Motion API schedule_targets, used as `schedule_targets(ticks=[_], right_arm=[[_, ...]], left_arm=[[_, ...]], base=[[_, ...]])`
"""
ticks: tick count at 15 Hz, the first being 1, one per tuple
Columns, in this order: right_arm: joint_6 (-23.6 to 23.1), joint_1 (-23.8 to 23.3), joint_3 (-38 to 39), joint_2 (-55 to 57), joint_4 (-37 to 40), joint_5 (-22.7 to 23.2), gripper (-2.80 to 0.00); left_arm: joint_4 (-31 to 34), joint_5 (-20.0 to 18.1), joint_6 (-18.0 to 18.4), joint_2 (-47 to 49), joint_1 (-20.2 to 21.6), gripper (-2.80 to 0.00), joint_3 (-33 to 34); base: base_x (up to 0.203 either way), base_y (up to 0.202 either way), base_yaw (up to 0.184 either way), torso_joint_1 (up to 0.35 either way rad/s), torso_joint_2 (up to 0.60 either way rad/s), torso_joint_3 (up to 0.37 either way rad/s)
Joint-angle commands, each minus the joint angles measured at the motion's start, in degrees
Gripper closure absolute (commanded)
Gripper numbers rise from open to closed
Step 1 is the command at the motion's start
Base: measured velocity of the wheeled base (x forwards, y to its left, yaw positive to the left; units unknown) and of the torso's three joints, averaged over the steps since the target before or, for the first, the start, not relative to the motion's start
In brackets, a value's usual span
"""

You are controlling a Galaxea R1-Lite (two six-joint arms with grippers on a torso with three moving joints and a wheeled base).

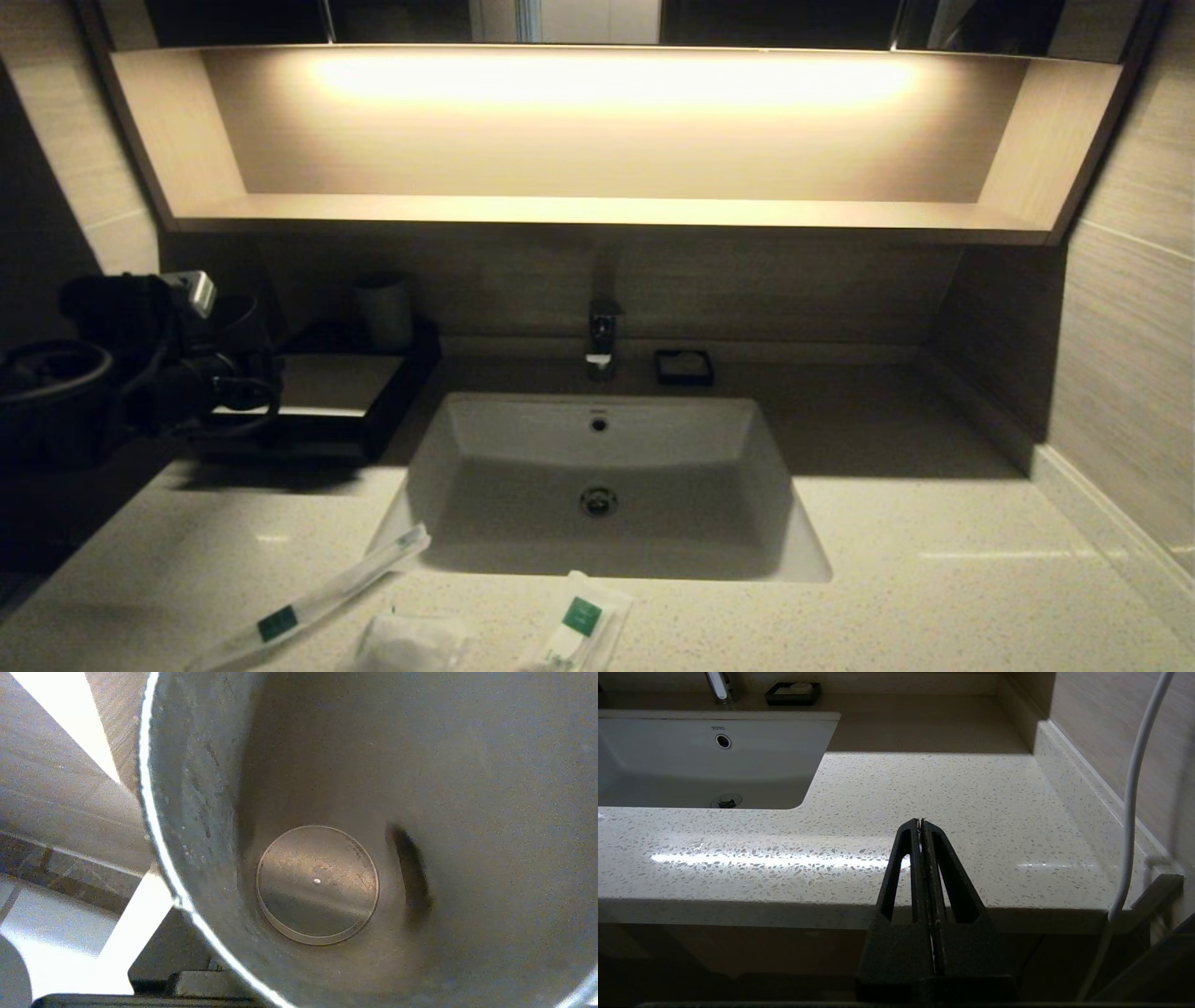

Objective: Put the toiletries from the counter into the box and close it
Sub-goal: Place the cup on the storage box

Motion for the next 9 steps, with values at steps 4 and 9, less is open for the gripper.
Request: schedule_targets(ticks=[4,9], right_arm=[[0.0,0.0,0.1,0.0,0.0,0.0,0.0],[0.0,0.0,0.1,0.0,0.0,0.0,0.0]], left_arm=[[-0.2,0.1,0.1,2.6,0.1,0.0,-2.3],[-0.3,0.1,0.0,4.7,0.1,0.0,-3.2]], base=[[0.0,0.0,0.0,0.0,0.0,0.0],[0.0,0.0,0.0,0.0,0.0,0.0]])
